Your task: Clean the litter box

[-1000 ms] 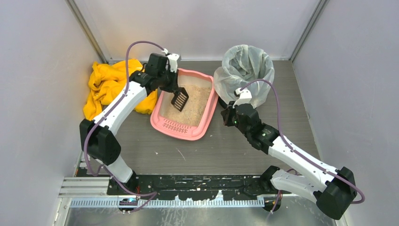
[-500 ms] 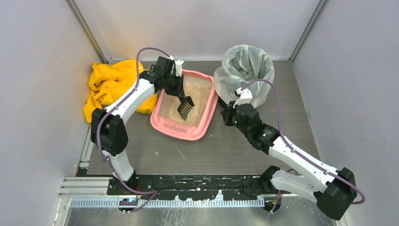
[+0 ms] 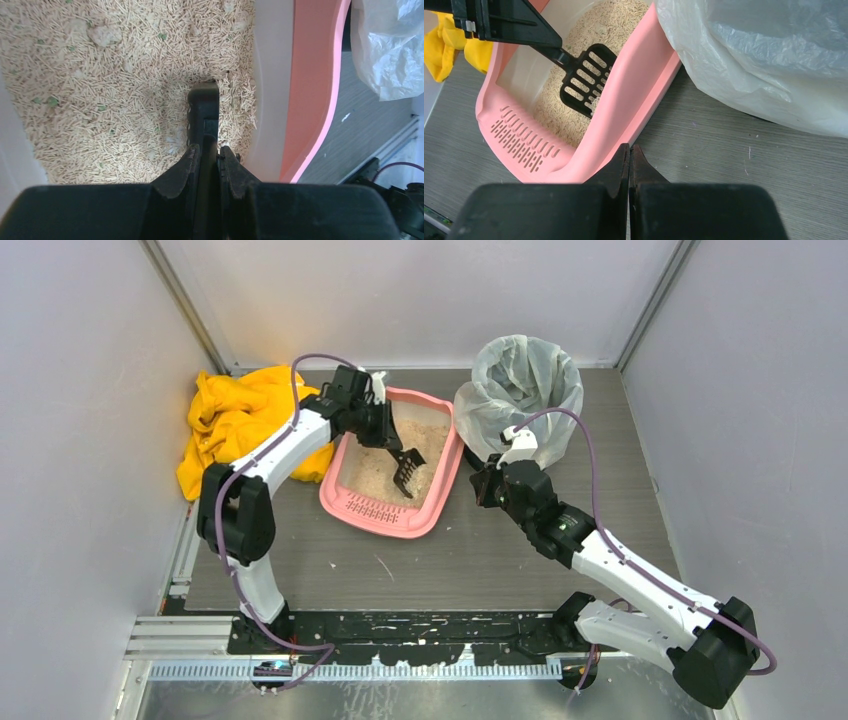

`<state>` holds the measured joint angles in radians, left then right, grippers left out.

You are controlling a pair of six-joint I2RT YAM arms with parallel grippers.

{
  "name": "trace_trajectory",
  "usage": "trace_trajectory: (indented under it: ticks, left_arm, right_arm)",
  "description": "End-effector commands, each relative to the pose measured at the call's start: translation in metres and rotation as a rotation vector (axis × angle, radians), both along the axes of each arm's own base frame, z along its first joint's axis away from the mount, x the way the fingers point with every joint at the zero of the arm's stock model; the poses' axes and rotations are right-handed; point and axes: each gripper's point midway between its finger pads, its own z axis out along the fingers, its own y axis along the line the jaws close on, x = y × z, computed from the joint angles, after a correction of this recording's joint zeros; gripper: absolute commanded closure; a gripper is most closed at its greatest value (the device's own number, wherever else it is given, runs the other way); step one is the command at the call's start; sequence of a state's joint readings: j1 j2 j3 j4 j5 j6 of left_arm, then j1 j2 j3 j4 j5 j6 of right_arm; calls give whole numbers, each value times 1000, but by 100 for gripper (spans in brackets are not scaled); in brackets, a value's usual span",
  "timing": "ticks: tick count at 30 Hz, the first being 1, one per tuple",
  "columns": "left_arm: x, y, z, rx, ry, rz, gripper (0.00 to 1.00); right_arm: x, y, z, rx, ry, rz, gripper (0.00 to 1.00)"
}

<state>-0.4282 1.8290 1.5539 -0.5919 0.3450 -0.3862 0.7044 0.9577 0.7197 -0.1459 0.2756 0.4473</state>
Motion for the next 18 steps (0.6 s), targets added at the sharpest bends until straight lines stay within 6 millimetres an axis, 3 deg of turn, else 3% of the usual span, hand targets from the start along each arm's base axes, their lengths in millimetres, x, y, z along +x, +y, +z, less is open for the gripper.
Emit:
trace_trajectory:
  ticks: [1,7,18]
  left_arm:
    - [-20,-20,-6,-141,116,-33,100]
    - [-13,-6,2,-263,129,13,100]
    - [-1,16,51,-376,47,57,100]
  right_arm:
    - [5,1,18,51,-54,-12,99]
    - [5,2,16,54,-49,-10,99]
    - [5,1,13,53,-42,-12,99]
